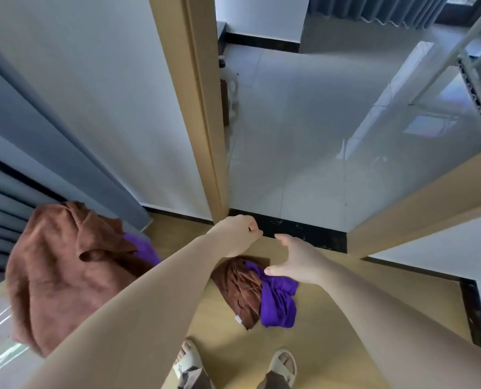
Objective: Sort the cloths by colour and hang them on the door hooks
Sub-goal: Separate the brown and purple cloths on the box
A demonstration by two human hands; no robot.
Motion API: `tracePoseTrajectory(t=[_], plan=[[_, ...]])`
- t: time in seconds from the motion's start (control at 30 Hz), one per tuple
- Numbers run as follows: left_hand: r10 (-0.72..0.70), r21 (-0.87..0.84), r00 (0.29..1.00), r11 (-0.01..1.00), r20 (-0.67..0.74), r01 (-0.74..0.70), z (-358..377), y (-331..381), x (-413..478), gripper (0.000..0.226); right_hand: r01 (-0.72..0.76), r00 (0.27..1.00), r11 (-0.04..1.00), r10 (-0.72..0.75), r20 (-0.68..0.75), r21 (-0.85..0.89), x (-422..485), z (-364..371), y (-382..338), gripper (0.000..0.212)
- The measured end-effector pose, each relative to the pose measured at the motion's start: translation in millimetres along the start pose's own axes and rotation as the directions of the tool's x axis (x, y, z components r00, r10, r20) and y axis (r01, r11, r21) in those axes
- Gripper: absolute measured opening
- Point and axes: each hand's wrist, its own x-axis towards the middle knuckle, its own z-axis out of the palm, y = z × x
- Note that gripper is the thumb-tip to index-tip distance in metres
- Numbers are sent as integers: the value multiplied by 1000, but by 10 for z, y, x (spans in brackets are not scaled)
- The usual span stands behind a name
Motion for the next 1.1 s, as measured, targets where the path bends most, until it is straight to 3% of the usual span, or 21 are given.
tracePoseTrajectory(t=[0.23, 0.37, 0.57, 0.9, 1.1], plan=[[-86, 1, 996, 996, 20, 86, 956, 37, 509, 31, -73, 996, 997, 71, 47, 38, 399, 140, 923, 95], [-131, 3, 990, 991, -41, 132, 1443, -201, 941, 30, -107, 991, 993, 103, 84, 50, 822, 445, 1309, 92], [-213, -36, 977, 976, 6, 213, 2234, -707, 1712, 30, -116, 989, 992, 110, 97, 55, 1674, 1058, 1815, 83], [-411, -224, 911, 884, 47, 410, 3999, -1747, 2690, 45, -214, 974, 969, 202, 98, 127, 2939, 2412, 2823, 67], [-460, -386, 878, 792, 131, 473, 4702, -2204, 3216, 35, -284, 959, 934, 279, 56, 215, 3502, 3150, 3227, 53]])
